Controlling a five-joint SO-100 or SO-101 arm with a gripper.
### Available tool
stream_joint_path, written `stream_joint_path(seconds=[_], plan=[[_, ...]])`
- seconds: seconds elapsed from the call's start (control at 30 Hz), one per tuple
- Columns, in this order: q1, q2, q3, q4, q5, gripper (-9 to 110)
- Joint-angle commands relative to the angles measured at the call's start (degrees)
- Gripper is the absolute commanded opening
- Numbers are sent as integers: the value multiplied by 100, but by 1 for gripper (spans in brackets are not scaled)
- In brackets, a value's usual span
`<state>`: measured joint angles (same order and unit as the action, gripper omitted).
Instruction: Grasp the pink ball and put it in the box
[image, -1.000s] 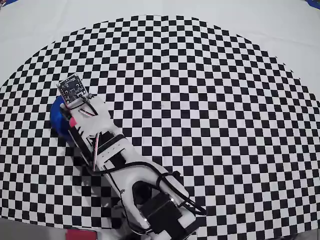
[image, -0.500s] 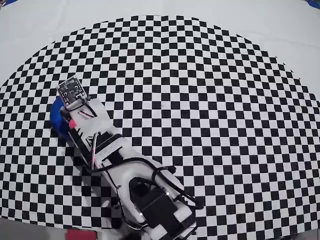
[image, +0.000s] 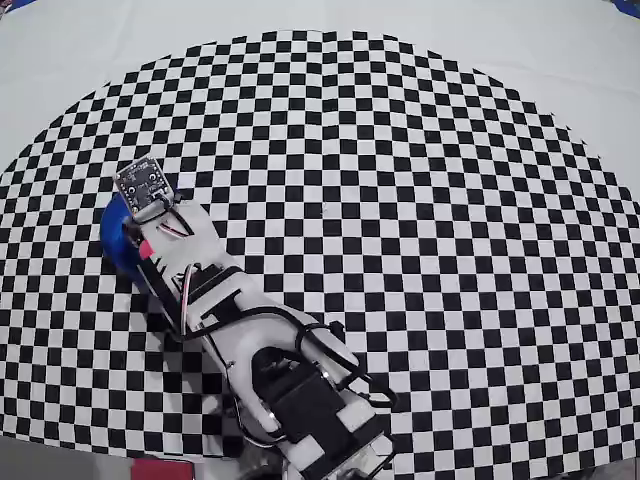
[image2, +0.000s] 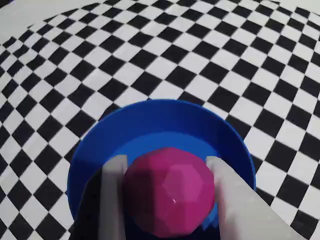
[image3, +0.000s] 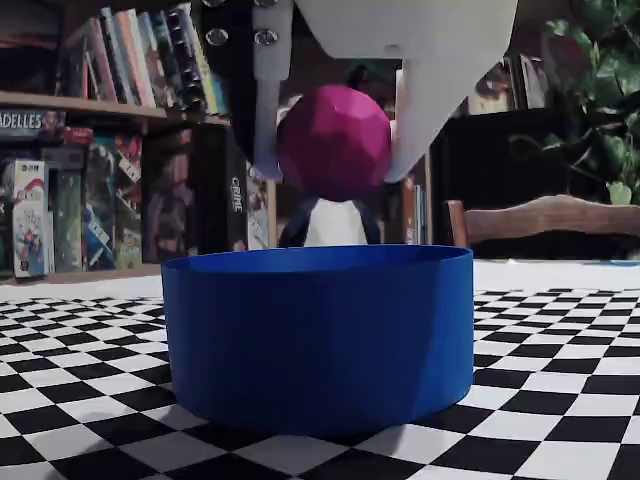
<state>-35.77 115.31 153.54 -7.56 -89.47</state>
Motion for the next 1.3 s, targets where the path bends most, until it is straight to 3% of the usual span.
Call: stream_joint_path(seconds=[0.0,1.27], plan=[[-9,-62,-176,-114,-35,0],[-9,-694,-738,-114,18,0]])
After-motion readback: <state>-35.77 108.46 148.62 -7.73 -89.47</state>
